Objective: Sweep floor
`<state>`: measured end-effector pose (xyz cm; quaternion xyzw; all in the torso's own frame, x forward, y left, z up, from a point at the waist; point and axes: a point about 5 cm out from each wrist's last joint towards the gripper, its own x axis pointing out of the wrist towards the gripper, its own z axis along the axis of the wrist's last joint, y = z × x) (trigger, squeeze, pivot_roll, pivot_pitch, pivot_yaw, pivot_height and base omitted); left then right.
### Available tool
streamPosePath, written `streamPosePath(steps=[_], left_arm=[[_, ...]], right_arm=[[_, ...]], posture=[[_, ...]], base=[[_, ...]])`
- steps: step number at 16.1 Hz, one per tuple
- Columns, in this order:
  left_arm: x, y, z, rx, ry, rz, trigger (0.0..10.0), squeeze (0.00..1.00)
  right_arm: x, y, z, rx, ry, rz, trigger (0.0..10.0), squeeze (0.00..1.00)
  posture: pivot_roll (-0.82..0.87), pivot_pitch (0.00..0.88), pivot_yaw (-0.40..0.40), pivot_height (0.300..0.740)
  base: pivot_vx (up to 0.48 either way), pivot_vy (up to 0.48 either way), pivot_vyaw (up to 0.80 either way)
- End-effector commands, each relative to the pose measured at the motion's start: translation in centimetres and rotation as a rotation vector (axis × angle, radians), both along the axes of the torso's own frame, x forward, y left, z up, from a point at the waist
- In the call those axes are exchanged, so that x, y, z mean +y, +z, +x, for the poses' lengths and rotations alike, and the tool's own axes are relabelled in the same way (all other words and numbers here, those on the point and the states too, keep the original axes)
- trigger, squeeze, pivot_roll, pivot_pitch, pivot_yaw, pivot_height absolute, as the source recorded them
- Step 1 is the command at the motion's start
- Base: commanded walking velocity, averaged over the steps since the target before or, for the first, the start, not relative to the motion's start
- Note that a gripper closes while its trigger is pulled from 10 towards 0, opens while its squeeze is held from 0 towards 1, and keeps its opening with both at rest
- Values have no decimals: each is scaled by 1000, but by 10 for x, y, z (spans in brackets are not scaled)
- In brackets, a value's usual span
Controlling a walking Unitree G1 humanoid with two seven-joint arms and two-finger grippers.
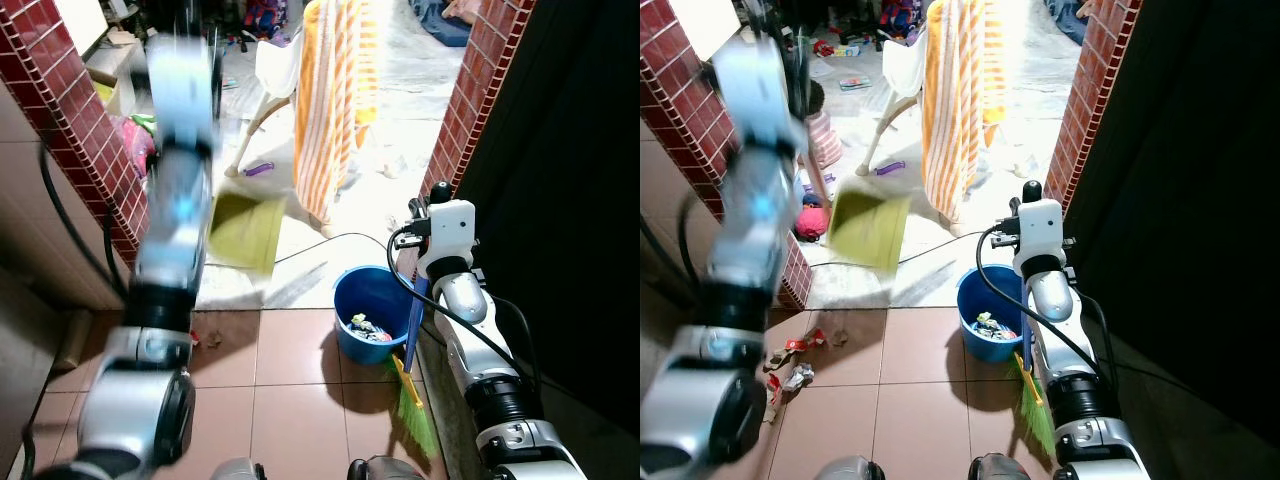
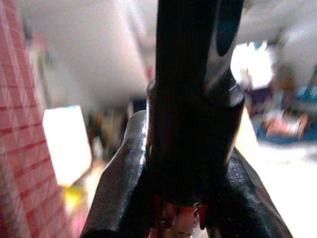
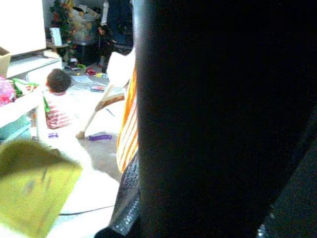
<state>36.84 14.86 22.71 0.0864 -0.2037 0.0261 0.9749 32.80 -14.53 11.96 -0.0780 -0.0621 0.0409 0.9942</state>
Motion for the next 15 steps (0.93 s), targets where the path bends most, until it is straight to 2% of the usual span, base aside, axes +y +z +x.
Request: streamPosePath(steps=[1,5,8,10,13,15], left_arm=[[-3,-12,0,49,-9,-59,10000,0],[-7,-53,-3,184,3,-78,10000,0],[-13,-75,-5,266,18,-78,10000,0],[-12,-86,-10,299,33,-112,10000,0],[-9,-99,-24,308,44,-149,10000,0],[-5,-108,-31,314,72,-112,10000,0]], right_arm=[[8,10,3,-32,37,21,10000,0],[20,10,7,-18,69,79,10000,0],[29,11,9,-10,93,114,10000,0],[32,12,10,-15,105,122,10000,0],[36,9,9,-6,104,153,10000,0],[39,8,8,-5,97,174,10000,0]], posture=[[-63,0,-21,740],[-37,0,-31,740],[-33,0,-32,740],[-27,0,-33,740],[-20,0,-33,740],[-12,0,-20,740]], base=[[0,0,0],[0,0,0],[0,0,0],[0,0,0],[0,0,0],[0,0,0]])
